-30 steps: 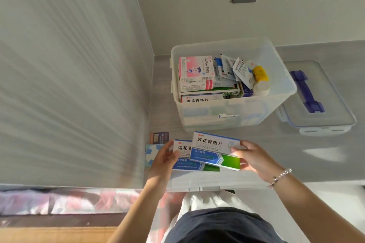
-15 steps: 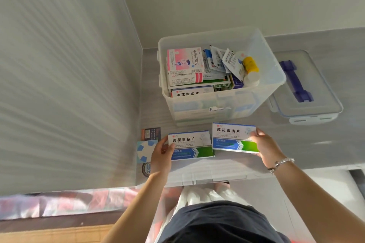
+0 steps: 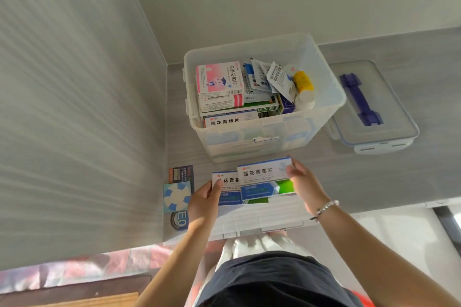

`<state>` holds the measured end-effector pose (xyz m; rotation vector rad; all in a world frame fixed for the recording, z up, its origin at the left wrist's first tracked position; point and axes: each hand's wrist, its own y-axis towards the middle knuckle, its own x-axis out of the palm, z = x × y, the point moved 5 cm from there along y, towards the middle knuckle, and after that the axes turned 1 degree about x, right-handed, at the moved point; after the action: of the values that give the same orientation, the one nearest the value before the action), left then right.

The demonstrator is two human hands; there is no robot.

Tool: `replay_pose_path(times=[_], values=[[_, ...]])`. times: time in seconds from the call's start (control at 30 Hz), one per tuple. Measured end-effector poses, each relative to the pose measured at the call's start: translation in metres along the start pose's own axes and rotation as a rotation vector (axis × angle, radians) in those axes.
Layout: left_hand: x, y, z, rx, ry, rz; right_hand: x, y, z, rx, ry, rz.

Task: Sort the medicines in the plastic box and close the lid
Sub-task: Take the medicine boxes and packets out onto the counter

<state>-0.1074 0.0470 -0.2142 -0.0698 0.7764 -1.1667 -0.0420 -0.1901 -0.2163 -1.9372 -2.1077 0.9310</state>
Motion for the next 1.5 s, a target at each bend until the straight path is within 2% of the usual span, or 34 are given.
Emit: replay_pose_path(times=[0.3,0.5,0.57,0.67,0.83,0.93,1.1,1.2,1.37,1.5], values=[[0.003,-0.004,0.006,0.042,0.085,-0.066,0.048,-0.012,-0.018,-0.166,-0.175,0.028],[0.003,-0.003,0.009,0.033,0.159,-0.094,0.046,-0.014,-0.019,-0.114,-0.195,-0.003],[-0.003,-0.005,0.018,0.033,0.136,-0.04,0.038,-0.02,-0.03,-0.137,-0.236,0.023],[-0.023,-0.011,0.047,0.168,0.013,0.094,0.023,-0.035,-0.06,-0.313,-0.208,0.06],[-0.054,-0.034,0.107,0.467,-0.159,0.177,0.007,-0.065,-0.119,-0.528,-0.009,-0.118],[-0.067,-0.044,0.143,0.611,-0.168,0.226,-0.001,-0.069,-0.152,-0.624,0.023,-0.145],[-0.071,-0.024,0.189,0.718,-0.035,0.184,-0.013,-0.046,-0.194,-0.719,-0.152,-0.06],[-0.062,-0.004,0.203,0.726,0.144,0.145,-0.013,-0.018,-0.203,-0.649,-0.325,-0.069],[-0.058,0.025,0.205,0.673,0.379,0.294,0.001,0.032,-0.2,-0.35,-0.696,-0.274],[-0.058,0.042,0.193,0.551,0.44,0.308,0.011,0.056,-0.195,-0.115,-0.792,-0.442]])
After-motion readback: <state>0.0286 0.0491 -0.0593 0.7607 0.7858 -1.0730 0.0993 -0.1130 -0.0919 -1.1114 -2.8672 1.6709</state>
